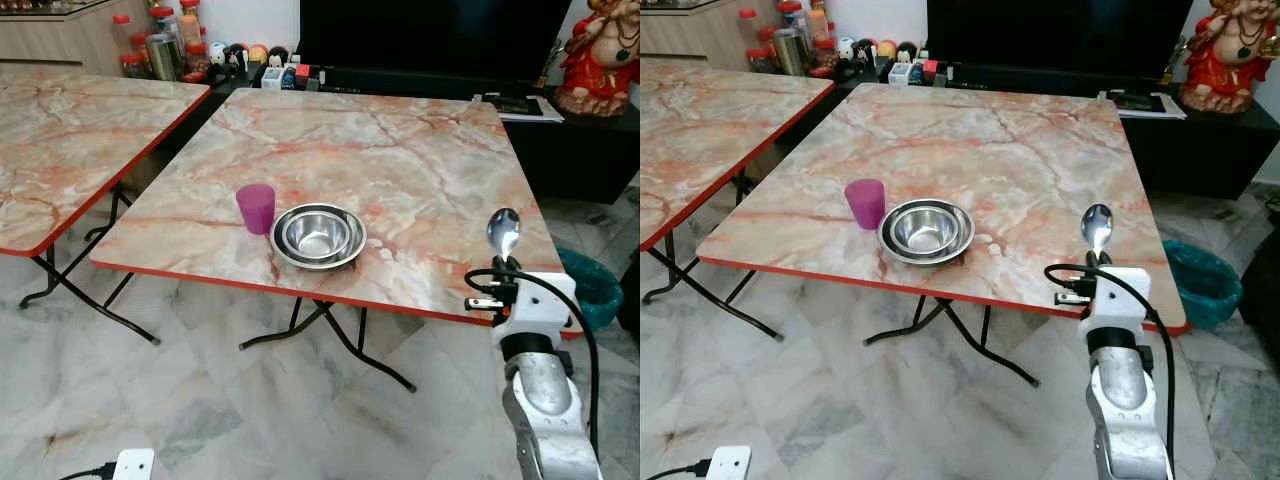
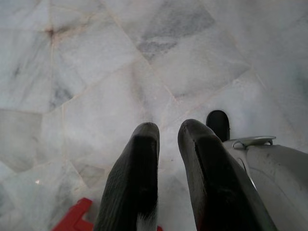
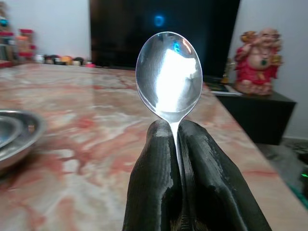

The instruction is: Setting the table

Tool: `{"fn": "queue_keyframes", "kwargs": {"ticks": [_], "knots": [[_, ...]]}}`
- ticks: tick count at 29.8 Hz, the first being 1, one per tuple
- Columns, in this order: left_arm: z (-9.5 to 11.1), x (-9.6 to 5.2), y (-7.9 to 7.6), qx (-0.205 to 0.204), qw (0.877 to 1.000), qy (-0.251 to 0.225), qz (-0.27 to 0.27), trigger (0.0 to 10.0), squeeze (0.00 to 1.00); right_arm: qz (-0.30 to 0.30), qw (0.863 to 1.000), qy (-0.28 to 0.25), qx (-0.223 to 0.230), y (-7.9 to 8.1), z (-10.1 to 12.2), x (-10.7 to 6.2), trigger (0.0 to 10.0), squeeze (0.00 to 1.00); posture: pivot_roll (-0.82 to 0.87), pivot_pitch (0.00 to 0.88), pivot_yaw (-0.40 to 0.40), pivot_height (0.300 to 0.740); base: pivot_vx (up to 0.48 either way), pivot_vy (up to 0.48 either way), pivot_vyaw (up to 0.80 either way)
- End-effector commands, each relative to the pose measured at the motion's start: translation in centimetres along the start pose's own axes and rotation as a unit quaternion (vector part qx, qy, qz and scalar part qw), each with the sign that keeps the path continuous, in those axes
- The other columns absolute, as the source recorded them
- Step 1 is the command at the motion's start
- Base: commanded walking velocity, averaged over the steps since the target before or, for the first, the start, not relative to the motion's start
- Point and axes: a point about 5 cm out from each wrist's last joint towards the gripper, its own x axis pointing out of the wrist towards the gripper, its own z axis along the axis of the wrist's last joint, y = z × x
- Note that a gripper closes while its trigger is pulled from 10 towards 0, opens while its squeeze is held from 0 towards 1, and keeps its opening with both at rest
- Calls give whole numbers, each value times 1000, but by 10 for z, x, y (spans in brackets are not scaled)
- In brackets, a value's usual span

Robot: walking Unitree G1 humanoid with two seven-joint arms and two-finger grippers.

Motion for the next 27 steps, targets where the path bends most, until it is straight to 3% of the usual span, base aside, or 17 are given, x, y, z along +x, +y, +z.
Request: {"fn": "queue_keyframes", "kwargs": {"ticks": [1,7,11,27], "knots": [[-4,-1,6,-4,1000,6,9,10000,0,14,1000,-11,15,6,7,2,10000,0,-9,98,-7,740,0,0,0],[-1,0,7,-2,1000,2,14,10000,0,33,999,-19,-9,11,10,2,10000,0,-9,95,-9,740,41,0,298],[1,0,4,-2,1000,0,14,10000,0,16,999,-13,31,8,8,3,10000,0,-11,95,-9,740,270,0,200],[-5,-1,5,-1,1000,9,13,10000,0,21,1000,-6,19,10,8,5,10000,0,-10,95,-10,740,287,0,0]]}}
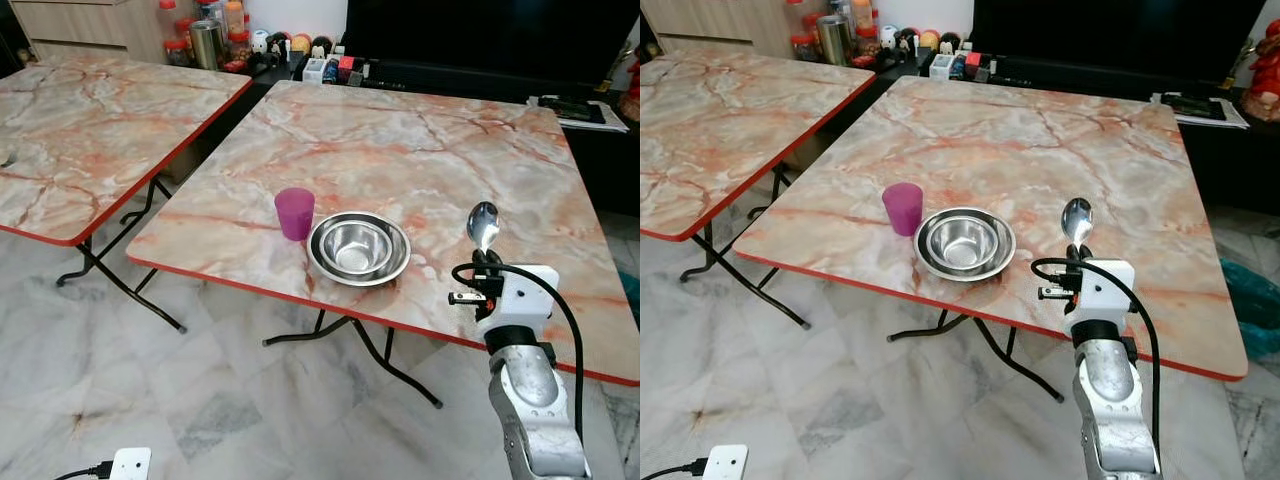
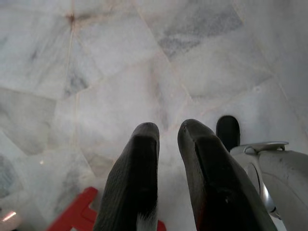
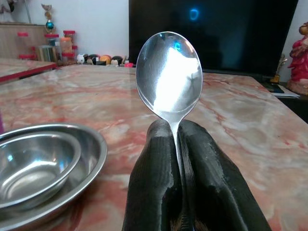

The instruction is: Setting the table

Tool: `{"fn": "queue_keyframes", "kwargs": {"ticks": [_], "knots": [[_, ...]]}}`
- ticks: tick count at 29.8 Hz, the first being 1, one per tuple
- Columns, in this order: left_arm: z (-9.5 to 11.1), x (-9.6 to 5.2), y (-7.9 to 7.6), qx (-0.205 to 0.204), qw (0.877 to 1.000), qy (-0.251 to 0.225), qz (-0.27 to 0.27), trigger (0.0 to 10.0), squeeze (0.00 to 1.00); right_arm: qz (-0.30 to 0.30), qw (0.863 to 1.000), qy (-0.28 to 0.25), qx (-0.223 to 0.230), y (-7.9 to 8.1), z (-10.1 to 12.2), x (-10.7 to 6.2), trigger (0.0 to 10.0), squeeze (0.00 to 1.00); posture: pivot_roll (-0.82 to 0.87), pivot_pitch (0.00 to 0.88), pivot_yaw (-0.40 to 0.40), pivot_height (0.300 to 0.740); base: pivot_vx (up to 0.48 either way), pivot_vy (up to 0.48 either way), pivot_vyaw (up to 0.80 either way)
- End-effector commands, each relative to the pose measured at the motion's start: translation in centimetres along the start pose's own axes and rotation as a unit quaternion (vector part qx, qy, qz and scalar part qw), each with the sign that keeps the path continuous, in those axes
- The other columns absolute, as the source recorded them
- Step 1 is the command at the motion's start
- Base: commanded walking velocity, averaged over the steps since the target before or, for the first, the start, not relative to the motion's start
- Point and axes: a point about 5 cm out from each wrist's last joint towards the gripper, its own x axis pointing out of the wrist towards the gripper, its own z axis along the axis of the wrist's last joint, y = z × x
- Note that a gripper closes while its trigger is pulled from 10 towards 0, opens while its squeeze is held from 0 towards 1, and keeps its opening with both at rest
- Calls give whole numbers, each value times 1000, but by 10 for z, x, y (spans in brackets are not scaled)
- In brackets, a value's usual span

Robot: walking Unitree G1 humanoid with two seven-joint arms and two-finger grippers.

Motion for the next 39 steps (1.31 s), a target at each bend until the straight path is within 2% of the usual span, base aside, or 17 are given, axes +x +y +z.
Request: {"fn": "queue_keyframes", "kwargs": {"ticks": [1,7,11,19,23,27,31,39], "knots": [[-5,-1,1,-2,1000,8,0,10000,0,-6,1000,1,-5,-4,1,-1,10000,0,-10,95,-10,740,289,0,0],[-5,-1,5,-3,1000,11,3,10000,0,6,1000,-6,-21,-2,3,-1,10000,0,-11,98,-10,740,300,0,135],[-5,-1,5,-3,1000,12,2,10000,0,3,1000,-7,-3,-1,3,-1,10000,0,-11,97,-11,740,304,0,306],[-6,-1,-1,-3,1000,13,-4,10000,0,6,1000,-5,-20,-3,3,0,10000,0,-14,98,-13,740,111,0,0],[-3,0,-6,-2,1000,9,-8,10000,0,8,1000,-5,-24,-3,3,0,10000,0,-12,98,-15,740,0,0,536],[0,1,-10,-1,1000,5,-9,10000,0,-1,1000,2,-5,-5,2,1,10000,0,-12,98,-17,740,0,0,255],[0,1,-11,1,1000,4,-8,10000,0,-2,1000,6,-6,-5,1,1,10000,0,-14,98,-18,740,0,0,0],[-1,0,-7,1,1000,3,-7,10000,0,-16,1000,19,10,-8,-3,1,10000,0,-15,99,-20,740,261,0,0]]}}
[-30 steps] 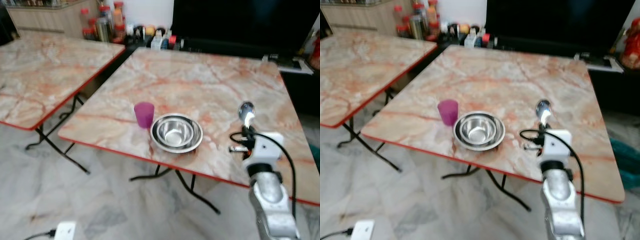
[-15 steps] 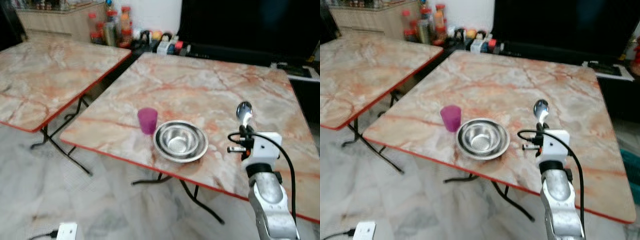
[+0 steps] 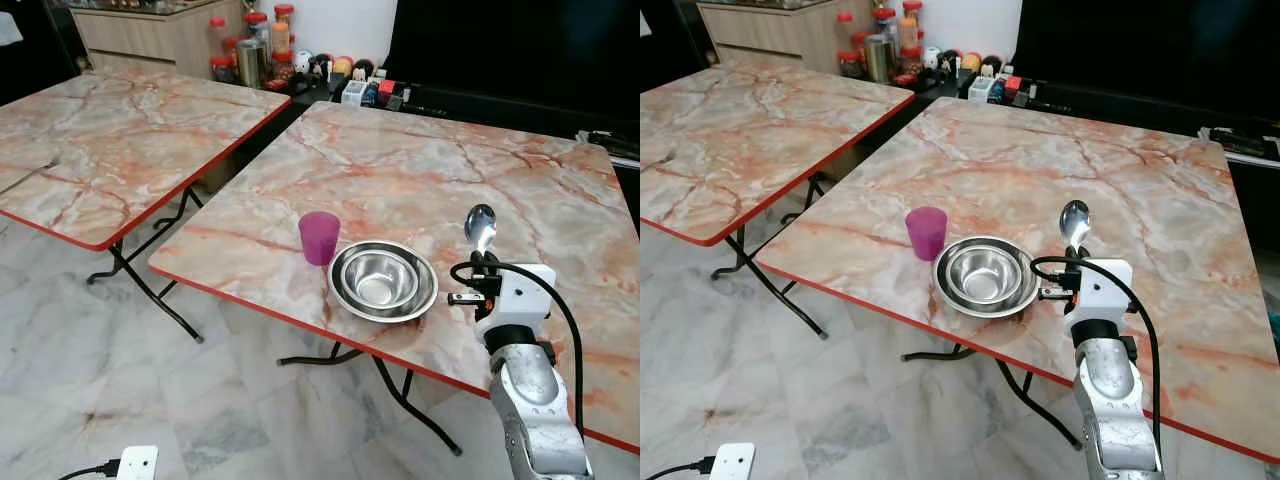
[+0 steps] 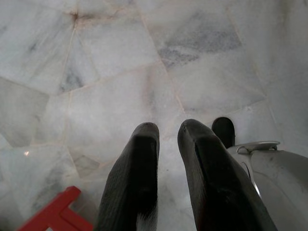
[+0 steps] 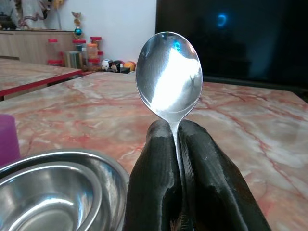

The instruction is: Setting the table

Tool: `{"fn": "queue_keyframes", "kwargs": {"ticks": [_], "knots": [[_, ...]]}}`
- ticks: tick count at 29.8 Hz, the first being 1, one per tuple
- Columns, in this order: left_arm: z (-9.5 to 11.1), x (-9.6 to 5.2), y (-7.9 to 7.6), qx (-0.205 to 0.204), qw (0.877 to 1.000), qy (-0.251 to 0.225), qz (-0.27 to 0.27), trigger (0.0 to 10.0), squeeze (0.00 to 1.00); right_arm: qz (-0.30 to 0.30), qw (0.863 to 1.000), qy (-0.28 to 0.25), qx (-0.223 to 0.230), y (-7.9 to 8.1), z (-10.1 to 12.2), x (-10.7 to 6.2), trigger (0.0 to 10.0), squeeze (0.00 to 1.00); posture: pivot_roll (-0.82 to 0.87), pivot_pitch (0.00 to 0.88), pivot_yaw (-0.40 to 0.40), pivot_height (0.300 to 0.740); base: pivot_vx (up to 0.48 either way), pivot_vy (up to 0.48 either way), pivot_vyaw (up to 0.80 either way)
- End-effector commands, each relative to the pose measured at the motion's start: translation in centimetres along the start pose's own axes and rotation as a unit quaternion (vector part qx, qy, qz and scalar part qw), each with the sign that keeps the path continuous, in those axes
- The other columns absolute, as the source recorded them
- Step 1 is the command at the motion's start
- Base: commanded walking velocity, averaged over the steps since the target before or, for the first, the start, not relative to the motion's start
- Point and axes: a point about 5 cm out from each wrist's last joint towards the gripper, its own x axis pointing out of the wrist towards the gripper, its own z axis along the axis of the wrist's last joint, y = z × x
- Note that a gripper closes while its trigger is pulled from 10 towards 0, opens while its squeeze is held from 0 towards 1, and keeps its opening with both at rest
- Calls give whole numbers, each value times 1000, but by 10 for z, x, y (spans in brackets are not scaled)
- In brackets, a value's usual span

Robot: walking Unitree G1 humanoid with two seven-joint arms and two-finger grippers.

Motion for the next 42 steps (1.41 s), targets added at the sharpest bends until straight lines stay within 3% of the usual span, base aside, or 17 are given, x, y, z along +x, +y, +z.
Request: {"fn": "queue_keyframes", "kwargs": {"ticks": [1,14,28,31,33,37,39,42], "knots": [[-4,-1,3,1,1000,6,3,10000,0,-9,1000,9,13,-3,-1,1,10000,0,-15,99,-20,740,262,0,0],[-5,-1,7,1,1000,8,5,10000,0,-8,1000,3,25,-1,1,2,10000,0,-13,95,-19,740,265,0,-308],[-6,-1,10,-8,1000,11,-7,10000,0,-10,1000,18,24,-1,-2,2,10000,0,-15,102,-17,740,0,0,0],[-9,-3,18,-9,1000,16,-5,10000,0,-31,994,103,7,-4,-15,2,10000,0,-18,106,-18,740,0,0,0],[-11,-3,18,-10,1000,18,-5,10000,0,-64,987,146,19,-9,-21,4,10000,0,-20,110,-20,740,0,0,0],[-15,-4,16,-11,1000,21,-6,10000,0,-86,981,170,48,-11,-19,6,10000,0,-22,118,-19,740,0,0,0],[-17,-4,13,-11,1000,23,-7,10000,0,-67,982,174,31,-3,-8,11,10000,0,-24,121,-17,740,0,0,0],[-13,-3,5,-8,1000,24,-11,10000,0,-69,977,198,45,4,-5,11,10000,0,-22,121,-15,740,0,0,0]]}}
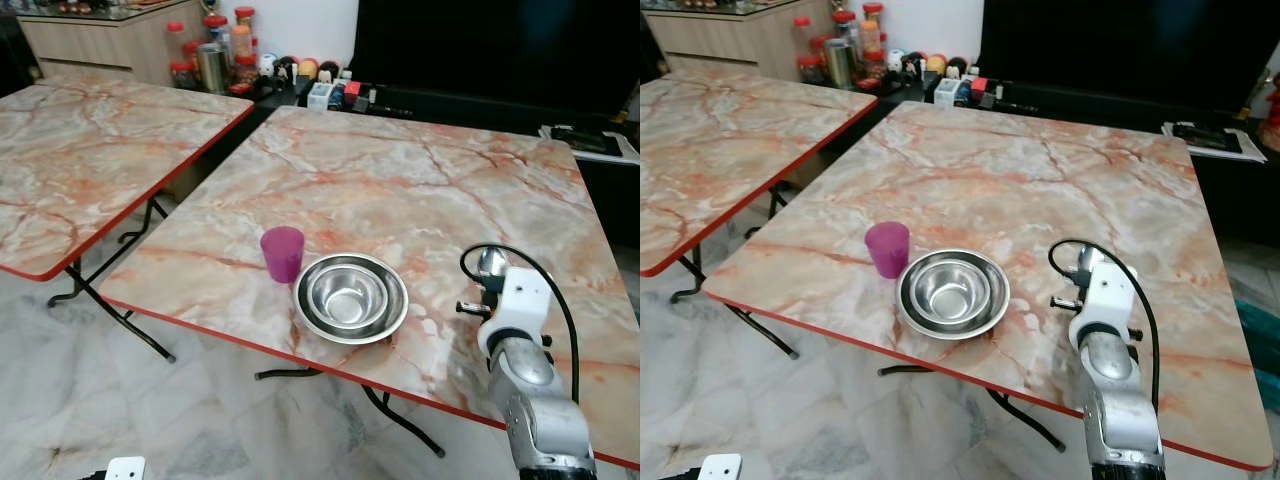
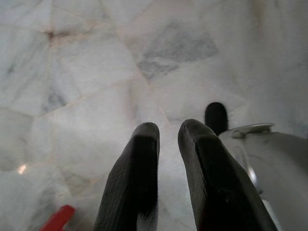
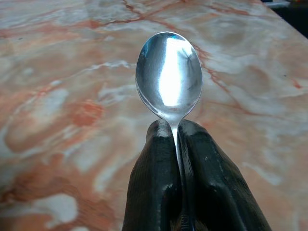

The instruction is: Setting the table

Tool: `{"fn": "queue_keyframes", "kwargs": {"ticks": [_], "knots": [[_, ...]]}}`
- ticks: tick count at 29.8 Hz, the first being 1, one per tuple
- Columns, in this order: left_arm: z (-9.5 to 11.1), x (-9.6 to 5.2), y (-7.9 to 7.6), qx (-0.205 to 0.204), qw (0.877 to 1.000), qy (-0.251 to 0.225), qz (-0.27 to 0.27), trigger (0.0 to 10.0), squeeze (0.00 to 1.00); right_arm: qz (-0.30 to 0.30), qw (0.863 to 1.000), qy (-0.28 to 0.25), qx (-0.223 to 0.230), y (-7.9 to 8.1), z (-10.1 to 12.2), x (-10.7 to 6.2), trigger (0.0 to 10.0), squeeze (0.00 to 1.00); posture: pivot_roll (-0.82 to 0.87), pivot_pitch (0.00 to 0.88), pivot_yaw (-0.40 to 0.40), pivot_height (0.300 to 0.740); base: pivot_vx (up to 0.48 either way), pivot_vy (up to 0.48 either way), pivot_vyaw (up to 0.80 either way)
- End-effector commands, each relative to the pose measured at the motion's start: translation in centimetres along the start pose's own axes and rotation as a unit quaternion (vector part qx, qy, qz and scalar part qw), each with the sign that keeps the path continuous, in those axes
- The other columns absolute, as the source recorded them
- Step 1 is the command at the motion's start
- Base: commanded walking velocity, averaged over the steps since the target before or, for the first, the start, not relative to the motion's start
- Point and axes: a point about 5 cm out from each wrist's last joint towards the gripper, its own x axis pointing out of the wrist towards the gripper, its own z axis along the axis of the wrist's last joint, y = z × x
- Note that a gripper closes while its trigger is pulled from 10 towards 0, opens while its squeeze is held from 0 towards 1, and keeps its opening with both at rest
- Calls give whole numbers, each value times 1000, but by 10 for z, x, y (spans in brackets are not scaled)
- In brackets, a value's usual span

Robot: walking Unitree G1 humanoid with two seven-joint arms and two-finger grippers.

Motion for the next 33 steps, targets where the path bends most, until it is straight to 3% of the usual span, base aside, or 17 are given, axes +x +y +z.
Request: {"fn": "queue_keyframes", "kwargs": {"ticks": [1,7,18,33], "knots": [[-1,1,-4,-2,1000,11,2,10000,0,-2,1000,15,6,6,6,-2,10000,0,-22,122,-15,740,0,0,0],[8,3,-10,-1,1000,7,-1,10000,0,5,997,72,32,23,3,-4,10000,0,-21,127,-13,740,0,0,0],[14,4,-6,0,1000,3,1,10000,0,-1,993,117,34,31,0,-11,10000,0,-20,124,-16,740,0,0,0],[-10,-2,2,-3,1000,20,6,10000,0,10,987,150,58,51,-3,-20,10000,0,-20,113,-18,740,0,0,0]]}}
